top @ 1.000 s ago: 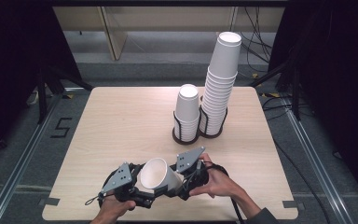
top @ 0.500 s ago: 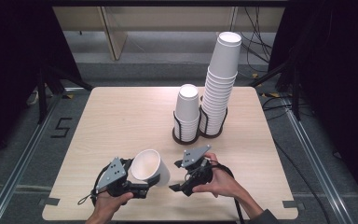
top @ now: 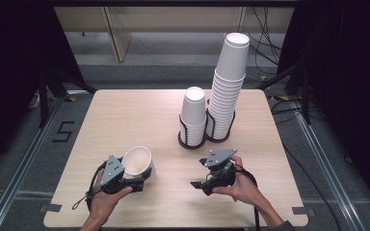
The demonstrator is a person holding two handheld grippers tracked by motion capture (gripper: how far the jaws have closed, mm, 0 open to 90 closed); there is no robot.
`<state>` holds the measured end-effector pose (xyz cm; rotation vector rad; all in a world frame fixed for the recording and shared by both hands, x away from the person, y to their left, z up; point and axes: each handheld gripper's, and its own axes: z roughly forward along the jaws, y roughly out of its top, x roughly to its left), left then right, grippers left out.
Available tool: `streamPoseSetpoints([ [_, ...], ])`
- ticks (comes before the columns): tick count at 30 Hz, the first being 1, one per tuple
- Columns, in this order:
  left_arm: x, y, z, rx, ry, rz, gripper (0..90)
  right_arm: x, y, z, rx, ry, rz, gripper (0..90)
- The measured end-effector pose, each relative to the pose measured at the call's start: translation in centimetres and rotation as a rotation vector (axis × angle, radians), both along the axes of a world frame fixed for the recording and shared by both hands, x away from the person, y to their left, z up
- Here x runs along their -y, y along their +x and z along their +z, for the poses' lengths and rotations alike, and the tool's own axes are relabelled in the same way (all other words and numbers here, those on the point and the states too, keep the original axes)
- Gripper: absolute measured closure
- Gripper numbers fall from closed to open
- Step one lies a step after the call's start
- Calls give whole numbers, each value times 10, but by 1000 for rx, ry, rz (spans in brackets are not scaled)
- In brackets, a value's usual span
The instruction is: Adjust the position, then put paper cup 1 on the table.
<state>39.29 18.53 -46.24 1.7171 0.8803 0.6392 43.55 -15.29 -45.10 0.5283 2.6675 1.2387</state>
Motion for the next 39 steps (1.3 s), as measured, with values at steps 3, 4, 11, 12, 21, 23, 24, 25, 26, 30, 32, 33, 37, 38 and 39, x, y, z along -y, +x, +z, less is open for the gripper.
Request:
streamPoseSetpoints([
  [3, -3, 4, -3, -1, 15, 30, 125, 7, -3, -4, -20, -22, 4, 158],
  [4, -4, 4, -3, -10, 22, 43, 125, 7, -3, -4, -20, -22, 4, 158],
  [11, -9, 10, -5, -32, 16, 83, 125, 14, -11, -11, -20, -70, -1, 159],
  [12, -10, 10, -5, -35, 24, 84, 125, 15, -12, -11, -28, -75, 4, 159],
  [21, -11, 15, -4, -44, 31, 110, 123, 27, -19, -11, -4, -75, -64, 158],
  [23, -12, 17, -3, -45, 28, 112, 123, 29, -18, -12, 10, -78, -65, 160],
  [24, -13, 19, -2, -39, 26, 114, 123, 29, -18, -12, 10, -78, -65, 160],
  [25, -14, 21, -1, -38, 29, 117, 123, 32, -19, -12, 16, -69, -85, 165],
  [26, -15, 26, 1, -35, 24, 120, 123, 34, -19, -12, 26, -67, -101, 163],
  [30, -17, 34, 2, -35, 18, 135, 123, 40, -19, -13, 22, -46, -159, 164],
  [32, -19, 39, 2, -35, 22, 147, 122, 43, -19, -12, 27, -44, -190, 160],
  [33, -21, 42, 2, -40, 28, 153, 122, 46, -19, -13, 24, -35, -199, 163],
  [37, -24, 48, 2, -44, 28, 166, 122, 49, -20, -15, 31, -42, -209, 168],
  [38, -24, 49, 2, -46, 26, 172, 122, 49, -21, -15, 21, -48, -221, 167],
  [39, -25, 52, 2, -41, 22, 168, 122, 49, -21, -15, 21, -48, -221, 167],
])
